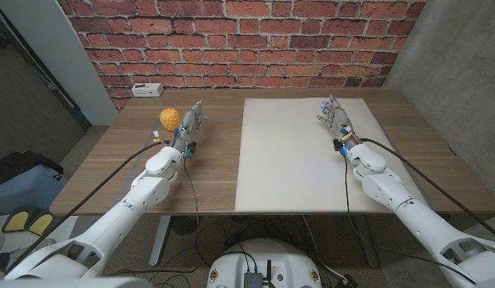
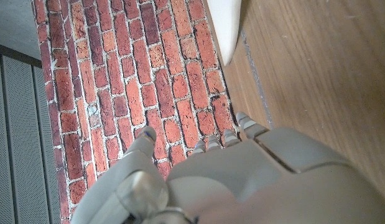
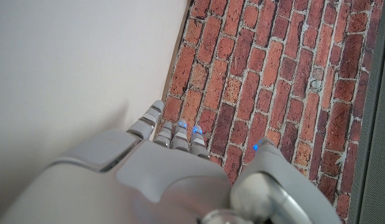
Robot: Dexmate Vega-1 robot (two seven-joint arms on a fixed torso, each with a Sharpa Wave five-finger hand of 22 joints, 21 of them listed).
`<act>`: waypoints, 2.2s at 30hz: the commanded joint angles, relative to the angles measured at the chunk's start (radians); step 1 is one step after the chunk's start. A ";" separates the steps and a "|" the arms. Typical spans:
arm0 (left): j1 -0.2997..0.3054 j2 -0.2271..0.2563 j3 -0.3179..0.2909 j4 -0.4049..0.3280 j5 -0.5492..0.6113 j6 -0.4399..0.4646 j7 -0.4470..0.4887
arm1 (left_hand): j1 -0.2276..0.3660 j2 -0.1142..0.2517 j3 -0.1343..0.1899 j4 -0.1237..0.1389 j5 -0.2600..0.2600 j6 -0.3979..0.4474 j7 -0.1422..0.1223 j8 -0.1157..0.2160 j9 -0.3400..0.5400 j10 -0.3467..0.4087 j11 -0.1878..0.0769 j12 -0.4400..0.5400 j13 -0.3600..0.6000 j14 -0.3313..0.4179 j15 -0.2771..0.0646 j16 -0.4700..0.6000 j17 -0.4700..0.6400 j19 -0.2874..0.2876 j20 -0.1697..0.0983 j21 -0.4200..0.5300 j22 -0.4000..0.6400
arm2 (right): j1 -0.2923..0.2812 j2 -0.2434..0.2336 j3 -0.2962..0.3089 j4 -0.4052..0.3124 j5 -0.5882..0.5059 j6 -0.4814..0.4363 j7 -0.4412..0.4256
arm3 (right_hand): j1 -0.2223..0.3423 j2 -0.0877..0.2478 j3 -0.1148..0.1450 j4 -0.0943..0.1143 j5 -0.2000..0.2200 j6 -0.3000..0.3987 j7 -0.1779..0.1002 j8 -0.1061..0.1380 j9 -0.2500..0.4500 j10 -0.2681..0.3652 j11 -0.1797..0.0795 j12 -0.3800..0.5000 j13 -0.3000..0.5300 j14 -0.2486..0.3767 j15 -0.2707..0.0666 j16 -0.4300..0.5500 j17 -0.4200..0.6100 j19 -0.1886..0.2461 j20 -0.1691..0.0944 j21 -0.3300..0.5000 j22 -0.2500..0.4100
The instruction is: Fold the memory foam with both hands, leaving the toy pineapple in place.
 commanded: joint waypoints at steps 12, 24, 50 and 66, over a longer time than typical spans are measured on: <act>0.033 0.017 0.000 -0.050 0.007 0.014 0.024 | 0.010 0.002 0.007 -0.002 0.003 -0.007 0.003 0.003 0.002 -0.002 0.007 0.003 0.003 -0.008 0.000 0.004 0.005 0.003 0.010 0.005 0.003 | -0.023 -0.009 0.000 -0.015 -0.001 0.002 -0.002 | 0.012 0.001 0.009 -0.005 0.005 0.013 -0.002 0.003 0.002 -0.001 0.008 0.006 0.002 -0.008 0.000 0.005 0.002 0.007 -0.001 0.004 0.006; 0.055 0.027 0.006 -0.088 0.031 0.023 0.054 | 0.011 0.004 0.006 -0.004 0.002 -0.007 0.002 0.002 0.002 -0.002 0.003 0.003 0.003 -0.007 -0.002 0.004 0.006 0.004 0.009 0.004 0.003 | -0.037 -0.027 -0.003 -0.036 -0.017 -0.008 -0.012 | 0.017 0.003 0.011 -0.008 0.004 0.013 -0.004 0.003 0.002 -0.002 0.008 0.004 0.003 -0.009 0.000 0.004 0.002 0.006 -0.001 0.003 0.006; 0.135 0.103 0.033 -0.261 0.176 0.074 0.170 | 0.018 0.007 0.007 -0.010 0.002 0.005 0.002 0.005 0.003 0.009 0.022 0.005 0.004 -0.001 0.007 0.005 0.005 0.004 0.013 0.002 0.003 | -0.147 -0.126 0.005 -0.203 -0.112 -0.049 -0.122 | 0.035 0.012 0.022 -0.020 0.000 0.013 -0.004 0.002 0.002 0.000 0.011 0.003 0.003 -0.010 0.003 0.003 0.002 0.004 0.003 0.002 0.006; 0.168 0.192 0.063 -0.396 0.350 0.165 0.236 | 0.024 0.005 0.007 -0.017 0.001 0.013 0.003 0.004 0.003 0.010 0.028 0.003 0.004 0.003 0.013 0.004 0.005 0.006 0.017 0.001 0.003 | -0.248 -0.202 0.032 -0.341 -0.198 -0.109 -0.238 | 0.048 0.019 0.030 -0.028 -0.003 0.017 -0.004 0.003 0.002 0.011 0.019 0.006 0.003 -0.002 0.006 0.005 0.001 0.006 0.006 0.002 0.006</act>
